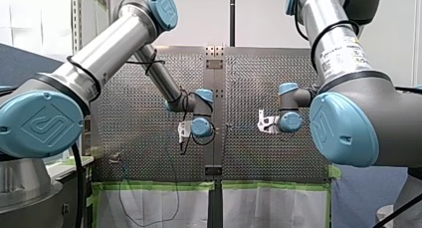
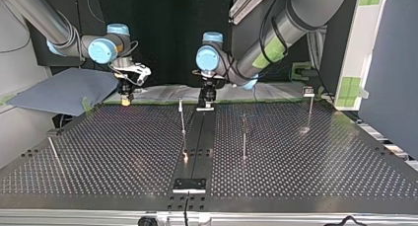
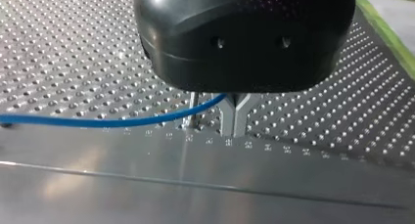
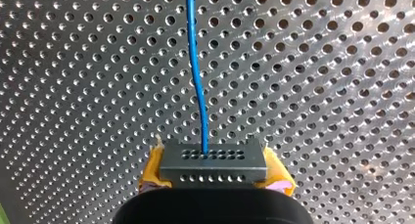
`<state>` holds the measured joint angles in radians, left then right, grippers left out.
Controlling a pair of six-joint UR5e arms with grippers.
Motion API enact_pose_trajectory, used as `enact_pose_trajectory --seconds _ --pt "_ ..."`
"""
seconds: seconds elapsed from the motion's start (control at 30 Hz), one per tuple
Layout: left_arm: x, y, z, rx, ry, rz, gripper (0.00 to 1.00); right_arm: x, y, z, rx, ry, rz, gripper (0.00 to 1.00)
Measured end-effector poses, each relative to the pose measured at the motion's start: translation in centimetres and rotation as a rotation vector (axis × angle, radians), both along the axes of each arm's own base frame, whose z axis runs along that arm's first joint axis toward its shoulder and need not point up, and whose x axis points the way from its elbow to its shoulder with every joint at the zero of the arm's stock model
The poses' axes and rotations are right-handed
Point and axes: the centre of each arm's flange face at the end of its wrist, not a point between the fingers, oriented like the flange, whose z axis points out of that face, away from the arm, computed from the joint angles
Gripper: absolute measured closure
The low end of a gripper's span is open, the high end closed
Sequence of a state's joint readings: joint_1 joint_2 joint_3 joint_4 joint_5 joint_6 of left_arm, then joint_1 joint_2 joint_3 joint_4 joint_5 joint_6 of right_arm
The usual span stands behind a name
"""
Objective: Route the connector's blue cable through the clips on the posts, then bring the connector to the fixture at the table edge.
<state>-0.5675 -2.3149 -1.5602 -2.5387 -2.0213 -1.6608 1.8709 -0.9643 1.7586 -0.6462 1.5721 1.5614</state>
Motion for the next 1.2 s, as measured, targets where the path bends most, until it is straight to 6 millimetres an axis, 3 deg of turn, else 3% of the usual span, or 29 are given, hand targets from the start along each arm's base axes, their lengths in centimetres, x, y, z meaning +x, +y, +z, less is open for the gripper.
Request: enact_pose_trajectory --seconds 0.57,1.2 --pt "3.4 0.3 2.6 -0.004 -0.011 0.019 1.00 -0.8 -1.4 0.8 -0.023 -0.008 -0.020 1.00" --pt "4.4 1.4 2.7 0.020 0.005 0.018 1.00 -1.6 -2.4 1.2 -0.031 -0.017 -0.036 1.00"
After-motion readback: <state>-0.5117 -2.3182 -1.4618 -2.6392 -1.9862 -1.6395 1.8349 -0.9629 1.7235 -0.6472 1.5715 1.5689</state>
